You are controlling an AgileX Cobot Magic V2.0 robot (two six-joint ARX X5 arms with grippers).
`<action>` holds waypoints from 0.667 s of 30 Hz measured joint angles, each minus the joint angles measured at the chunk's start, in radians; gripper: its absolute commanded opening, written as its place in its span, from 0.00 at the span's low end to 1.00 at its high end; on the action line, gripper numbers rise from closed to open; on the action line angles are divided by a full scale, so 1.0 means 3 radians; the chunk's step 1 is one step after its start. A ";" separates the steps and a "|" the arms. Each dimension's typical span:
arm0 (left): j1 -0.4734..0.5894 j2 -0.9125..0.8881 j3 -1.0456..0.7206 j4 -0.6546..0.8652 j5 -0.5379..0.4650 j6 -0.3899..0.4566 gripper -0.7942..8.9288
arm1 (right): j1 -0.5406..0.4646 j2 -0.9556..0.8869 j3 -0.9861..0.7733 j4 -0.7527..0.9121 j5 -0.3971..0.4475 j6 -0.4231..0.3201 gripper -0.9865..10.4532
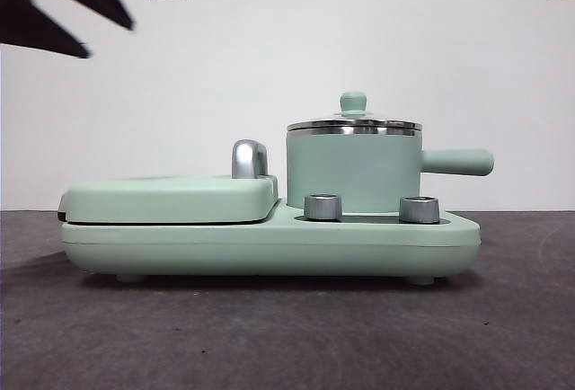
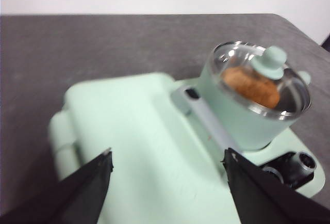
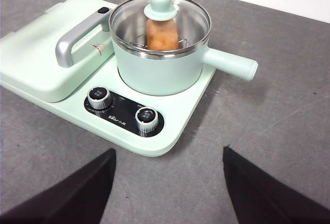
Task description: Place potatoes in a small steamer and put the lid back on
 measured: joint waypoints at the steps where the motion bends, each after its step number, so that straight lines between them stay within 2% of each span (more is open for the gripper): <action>1: 0.0046 -0.0104 -0.0048 -0.0075 0.0000 -0.0013 0.43 | 0.0000 0.0000 0.0000 -0.0001 0.0000 0.0001 0.37; 8: 0.0159 -0.0660 -0.0161 -0.0615 0.0000 -0.0045 0.43 | 0.0000 0.0000 0.0000 -0.0003 -0.0003 0.0001 0.37; 14: 0.0158 -0.0899 -0.0161 -0.0989 0.0000 -0.0117 0.42 | 0.0000 0.0000 0.0000 -0.0004 -0.0003 0.0000 0.36; 15: 0.0158 -0.0918 -0.0161 -0.1045 0.0000 -0.0127 0.32 | 0.0000 0.0000 0.0000 -0.0004 -0.0003 0.0001 0.27; 16: 0.0158 -0.0938 -0.0161 -0.1094 0.0000 -0.0127 0.06 | 0.0000 0.0000 0.0000 -0.0005 -0.0009 0.0015 0.06; 17: 0.0158 -0.0959 -0.0161 -0.1125 0.0001 -0.0134 0.10 | 0.0000 0.0000 0.0000 -0.0006 -0.0017 0.0032 0.12; 20: 0.0158 -0.1001 -0.0161 -0.1158 0.0001 -0.0164 0.09 | 0.0000 0.0000 0.0000 -0.0005 -0.0013 0.0034 0.10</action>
